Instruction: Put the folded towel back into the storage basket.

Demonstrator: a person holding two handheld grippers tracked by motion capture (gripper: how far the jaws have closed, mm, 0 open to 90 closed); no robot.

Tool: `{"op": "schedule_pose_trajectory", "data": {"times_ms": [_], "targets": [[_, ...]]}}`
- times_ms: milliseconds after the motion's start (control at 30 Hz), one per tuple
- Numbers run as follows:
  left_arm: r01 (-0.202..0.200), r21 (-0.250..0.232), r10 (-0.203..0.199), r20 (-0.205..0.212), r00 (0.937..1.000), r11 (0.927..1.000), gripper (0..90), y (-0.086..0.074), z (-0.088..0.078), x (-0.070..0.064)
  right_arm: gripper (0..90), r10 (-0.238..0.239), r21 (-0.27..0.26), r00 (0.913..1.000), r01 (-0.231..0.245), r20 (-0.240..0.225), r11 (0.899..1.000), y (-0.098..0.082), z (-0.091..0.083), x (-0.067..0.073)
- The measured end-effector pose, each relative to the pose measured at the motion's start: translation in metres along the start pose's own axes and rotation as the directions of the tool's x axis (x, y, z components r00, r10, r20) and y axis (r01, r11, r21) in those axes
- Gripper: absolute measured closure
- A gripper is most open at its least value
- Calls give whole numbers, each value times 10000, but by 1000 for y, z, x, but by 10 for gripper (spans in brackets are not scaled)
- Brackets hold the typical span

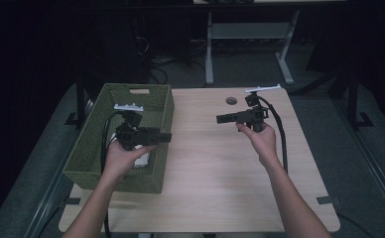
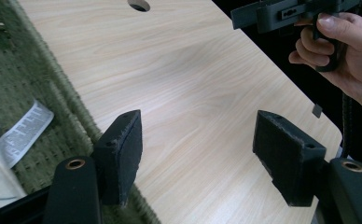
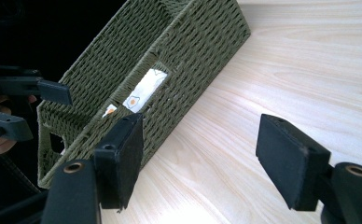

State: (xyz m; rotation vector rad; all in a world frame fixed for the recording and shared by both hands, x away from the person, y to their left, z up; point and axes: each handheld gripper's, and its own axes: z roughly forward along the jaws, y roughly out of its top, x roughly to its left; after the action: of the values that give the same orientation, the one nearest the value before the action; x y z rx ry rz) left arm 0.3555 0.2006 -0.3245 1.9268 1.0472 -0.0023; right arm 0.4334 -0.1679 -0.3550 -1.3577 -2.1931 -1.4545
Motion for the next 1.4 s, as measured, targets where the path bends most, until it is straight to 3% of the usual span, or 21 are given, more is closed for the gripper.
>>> {"op": "schedule_pose_trajectory", "data": {"times_ms": [867, 1400], "targets": [[-215, 124, 210, 406, 9990, 9997, 311, 2, 25, -19, 307, 243, -11, 9997, -243, 91, 9997, -19, -22, -17], [-377, 274, 358, 683, 9970, 9989, 284, 0, 44, -31, 304, 706, -191, 9972, -702, 252, 9974, -44, -43, -40]]}}
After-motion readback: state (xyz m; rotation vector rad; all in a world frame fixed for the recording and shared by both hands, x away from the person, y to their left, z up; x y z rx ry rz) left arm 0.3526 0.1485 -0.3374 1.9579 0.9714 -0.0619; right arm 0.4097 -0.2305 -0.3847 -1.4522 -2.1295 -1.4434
